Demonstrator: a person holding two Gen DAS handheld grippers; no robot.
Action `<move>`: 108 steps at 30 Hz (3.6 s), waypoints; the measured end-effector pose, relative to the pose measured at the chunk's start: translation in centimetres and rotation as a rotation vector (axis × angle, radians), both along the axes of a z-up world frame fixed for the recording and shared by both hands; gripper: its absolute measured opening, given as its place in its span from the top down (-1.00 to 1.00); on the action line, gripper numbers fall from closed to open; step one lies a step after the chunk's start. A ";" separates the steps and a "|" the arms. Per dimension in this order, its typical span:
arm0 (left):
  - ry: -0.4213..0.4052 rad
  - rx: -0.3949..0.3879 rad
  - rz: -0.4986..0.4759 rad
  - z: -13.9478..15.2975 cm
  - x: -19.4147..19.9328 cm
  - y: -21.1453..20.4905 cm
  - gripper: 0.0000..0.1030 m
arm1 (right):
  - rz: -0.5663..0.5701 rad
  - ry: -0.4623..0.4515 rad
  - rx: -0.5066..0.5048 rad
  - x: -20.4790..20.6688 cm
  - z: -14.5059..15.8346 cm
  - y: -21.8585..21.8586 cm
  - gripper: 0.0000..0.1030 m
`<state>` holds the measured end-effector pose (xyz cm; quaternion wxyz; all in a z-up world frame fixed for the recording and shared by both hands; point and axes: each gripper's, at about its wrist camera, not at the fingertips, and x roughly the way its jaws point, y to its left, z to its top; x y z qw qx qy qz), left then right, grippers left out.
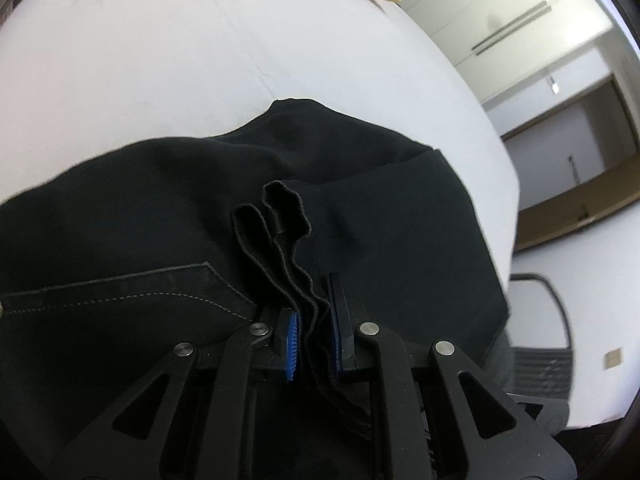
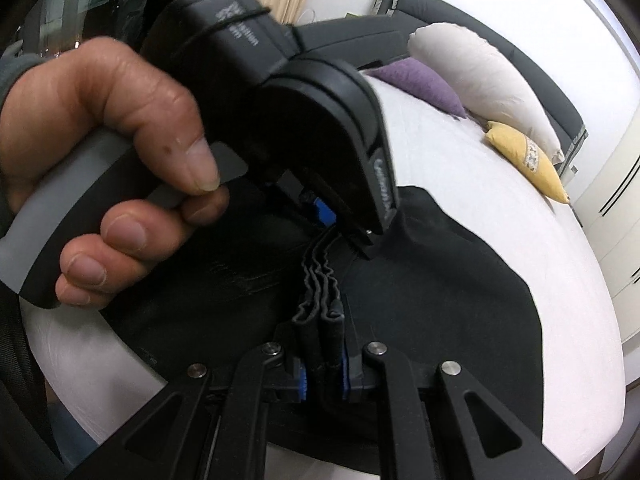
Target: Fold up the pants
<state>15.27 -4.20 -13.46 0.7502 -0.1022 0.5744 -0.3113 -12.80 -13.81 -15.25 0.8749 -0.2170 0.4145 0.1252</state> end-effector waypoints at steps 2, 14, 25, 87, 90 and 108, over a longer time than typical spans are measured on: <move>-0.014 0.030 -0.006 0.0 -0.3 -0.4 0.75 | -0.008 0.048 0.026 0.3 -0.7 -0.3 0.62; -0.212 0.305 0.066 4.3 -2.5 -2.1 -0.30 | -0.120 0.236 0.634 1.4 4.7 -15.4 -0.05; -0.297 0.401 0.133 5.6 -3.6 -3.0 -0.30 | -0.229 0.423 1.007 14.0 0.8 -26.6 -0.05; -0.348 0.253 0.143 4.2 -11.3 2.2 -0.60 | -0.079 0.361 1.131 -0.3 1.8 -17.2 -0.09; -0.350 0.172 0.297 6.3 -13.1 7.8 -0.69 | -0.074 0.308 1.190 0.4 2.7 -16.9 -0.09; -0.063 -0.111 0.859 4.0 -18.9 26.9 -0.75 | -0.382 0.692 1.252 16.6 -7.8 -14.6 1.00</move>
